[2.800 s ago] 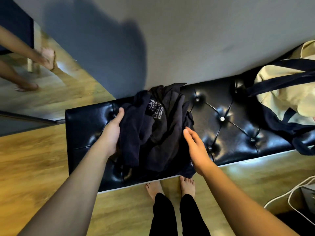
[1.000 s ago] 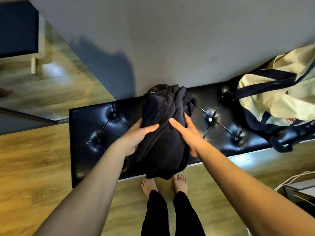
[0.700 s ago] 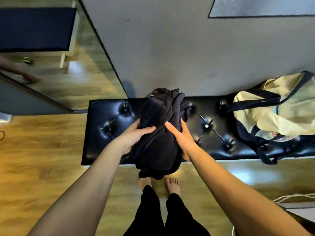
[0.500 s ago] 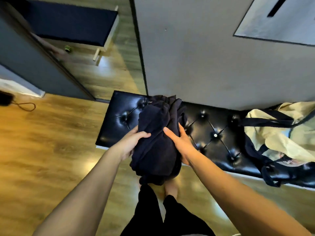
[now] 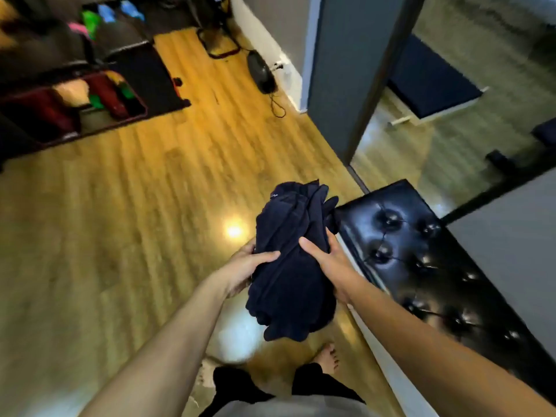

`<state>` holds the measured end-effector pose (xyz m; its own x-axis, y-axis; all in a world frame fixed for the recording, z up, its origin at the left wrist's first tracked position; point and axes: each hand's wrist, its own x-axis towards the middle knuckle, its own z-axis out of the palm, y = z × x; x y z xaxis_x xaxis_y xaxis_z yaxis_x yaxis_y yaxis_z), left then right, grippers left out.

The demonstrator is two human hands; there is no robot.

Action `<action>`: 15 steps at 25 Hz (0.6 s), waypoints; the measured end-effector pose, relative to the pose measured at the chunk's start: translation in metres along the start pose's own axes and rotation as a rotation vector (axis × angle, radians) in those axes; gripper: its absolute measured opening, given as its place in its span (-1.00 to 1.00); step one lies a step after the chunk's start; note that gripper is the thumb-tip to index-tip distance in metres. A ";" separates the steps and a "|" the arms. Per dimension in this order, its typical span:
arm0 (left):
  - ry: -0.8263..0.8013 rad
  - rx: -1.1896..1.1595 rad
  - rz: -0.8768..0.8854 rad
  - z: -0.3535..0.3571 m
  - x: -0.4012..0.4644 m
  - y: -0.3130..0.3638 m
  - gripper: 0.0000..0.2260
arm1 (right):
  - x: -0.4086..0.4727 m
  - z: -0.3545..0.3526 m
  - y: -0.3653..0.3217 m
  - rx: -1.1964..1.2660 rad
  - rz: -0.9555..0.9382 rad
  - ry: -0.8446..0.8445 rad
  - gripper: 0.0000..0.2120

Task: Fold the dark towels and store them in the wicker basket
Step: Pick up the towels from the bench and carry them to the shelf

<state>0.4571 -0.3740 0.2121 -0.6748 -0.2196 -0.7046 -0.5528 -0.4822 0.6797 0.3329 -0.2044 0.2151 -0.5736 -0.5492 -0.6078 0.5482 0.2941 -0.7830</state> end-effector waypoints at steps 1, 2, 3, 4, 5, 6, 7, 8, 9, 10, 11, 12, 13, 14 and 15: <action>0.051 -0.047 0.012 -0.035 -0.016 -0.007 -0.53 | 0.005 0.037 0.001 -0.042 0.009 -0.055 -0.18; 0.093 -0.090 0.021 -0.068 -0.032 -0.013 -0.57 | 0.009 0.073 0.002 -0.076 0.021 -0.104 -0.21; 0.146 -0.137 0.033 -0.110 -0.053 -0.021 -0.60 | 0.014 0.120 0.007 -0.115 0.037 -0.161 -0.22; 0.198 -0.181 0.045 -0.152 -0.074 -0.030 -0.62 | 0.016 0.168 0.013 -0.156 0.058 -0.217 -0.21; 0.243 -0.220 0.059 -0.193 -0.096 -0.038 -0.62 | 0.016 0.216 0.020 -0.191 0.075 -0.269 -0.19; 0.287 -0.259 0.077 -0.234 -0.117 -0.048 -0.60 | 0.017 0.264 0.027 -0.226 0.089 -0.319 -0.19; 0.329 -0.299 0.096 -0.273 -0.139 -0.059 -0.59 | 0.015 0.312 0.035 -0.261 0.100 -0.372 -0.20; 0.372 -0.336 0.117 -0.309 -0.161 -0.070 -0.58 | 0.014 0.356 0.043 -0.300 0.116 -0.417 -0.20; 0.420 -0.378 0.135 -0.343 -0.183 -0.082 -0.57 | 0.012 0.401 0.051 -0.338 0.124 -0.466 -0.17; 0.462 -0.415 0.149 -0.372 -0.202 -0.092 -0.55 | 0.010 0.439 0.057 -0.369 0.128 -0.505 -0.14; 0.508 -0.450 0.158 -0.395 -0.221 -0.101 -0.50 | 0.007 0.473 0.063 -0.397 0.135 -0.545 -0.13; 0.561 -0.486 0.170 -0.421 -0.243 -0.112 -0.45 | 0.005 0.512 0.071 -0.433 0.144 -0.605 -0.15; 0.605 -0.528 0.187 -0.445 -0.263 -0.122 -0.40 | 0.003 0.549 0.079 -0.476 0.153 -0.662 -0.17; 0.648 -0.581 0.210 -0.468 -0.282 -0.134 -0.38 | 0.001 0.586 0.087 -0.517 0.163 -0.719 -0.18; 0.697 -0.631 0.234 -0.489 -0.299 -0.145 -0.39 | 0.000 0.623 0.095 -0.559 0.169 -0.780 -0.19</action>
<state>0.9776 -0.6530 0.2245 -0.1810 -0.7237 -0.6659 0.0598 -0.6840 0.7271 0.7641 -0.6633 0.2234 0.1603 -0.7702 -0.6173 0.1026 0.6350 -0.7656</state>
